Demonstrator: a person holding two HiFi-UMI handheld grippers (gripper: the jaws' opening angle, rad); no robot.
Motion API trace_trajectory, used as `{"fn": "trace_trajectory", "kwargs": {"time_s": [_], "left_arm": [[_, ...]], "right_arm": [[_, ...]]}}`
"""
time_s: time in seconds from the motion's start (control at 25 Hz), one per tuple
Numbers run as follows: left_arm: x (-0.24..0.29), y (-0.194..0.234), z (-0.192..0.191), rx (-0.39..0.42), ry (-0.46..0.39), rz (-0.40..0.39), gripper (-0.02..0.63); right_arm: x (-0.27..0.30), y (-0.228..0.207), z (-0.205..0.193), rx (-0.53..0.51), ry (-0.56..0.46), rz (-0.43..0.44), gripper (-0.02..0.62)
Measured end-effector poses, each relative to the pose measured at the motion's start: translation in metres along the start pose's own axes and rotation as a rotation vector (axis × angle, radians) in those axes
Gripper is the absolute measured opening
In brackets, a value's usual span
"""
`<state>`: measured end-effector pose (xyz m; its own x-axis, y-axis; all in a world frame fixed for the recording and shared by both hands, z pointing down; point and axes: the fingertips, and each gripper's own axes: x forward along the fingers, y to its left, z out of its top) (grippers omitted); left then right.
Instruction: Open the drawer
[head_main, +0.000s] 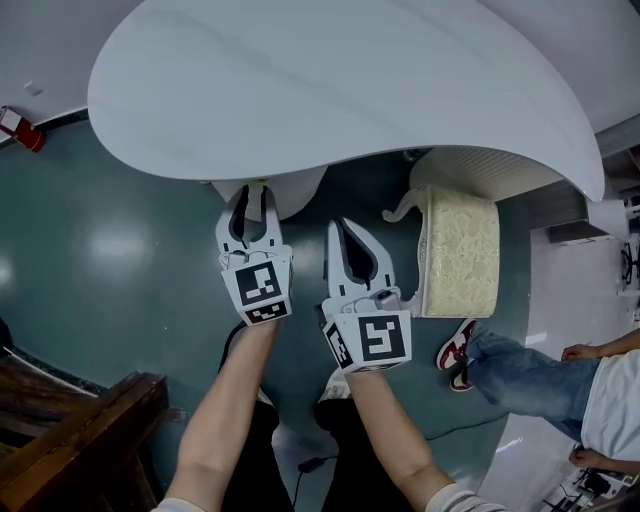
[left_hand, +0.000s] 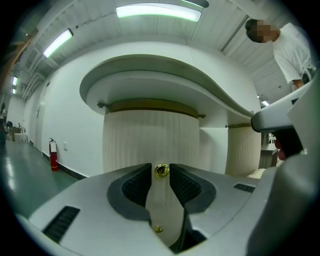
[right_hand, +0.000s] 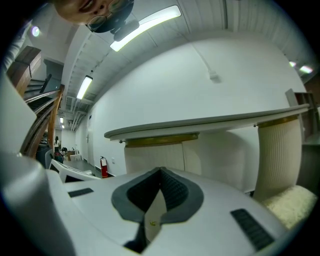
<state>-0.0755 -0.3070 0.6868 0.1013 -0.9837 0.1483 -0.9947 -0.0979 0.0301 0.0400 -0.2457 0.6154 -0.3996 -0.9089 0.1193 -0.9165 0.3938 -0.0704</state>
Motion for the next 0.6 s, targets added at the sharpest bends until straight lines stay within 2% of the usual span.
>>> {"fn": "trace_trajectory", "kwargs": {"time_s": [0.08, 0.6], "left_arm": [[0.005, 0.002, -0.004, 0.003, 0.007, 0.005, 0.129], [0.027, -0.003, -0.010, 0.082, -0.004, 0.033, 0.114]], "right_arm": [[0.003, 0.001, -0.002, -0.013, 0.002, 0.000, 0.003], [0.012, -0.010, -0.009, -0.024, 0.007, 0.003, 0.004]]}}
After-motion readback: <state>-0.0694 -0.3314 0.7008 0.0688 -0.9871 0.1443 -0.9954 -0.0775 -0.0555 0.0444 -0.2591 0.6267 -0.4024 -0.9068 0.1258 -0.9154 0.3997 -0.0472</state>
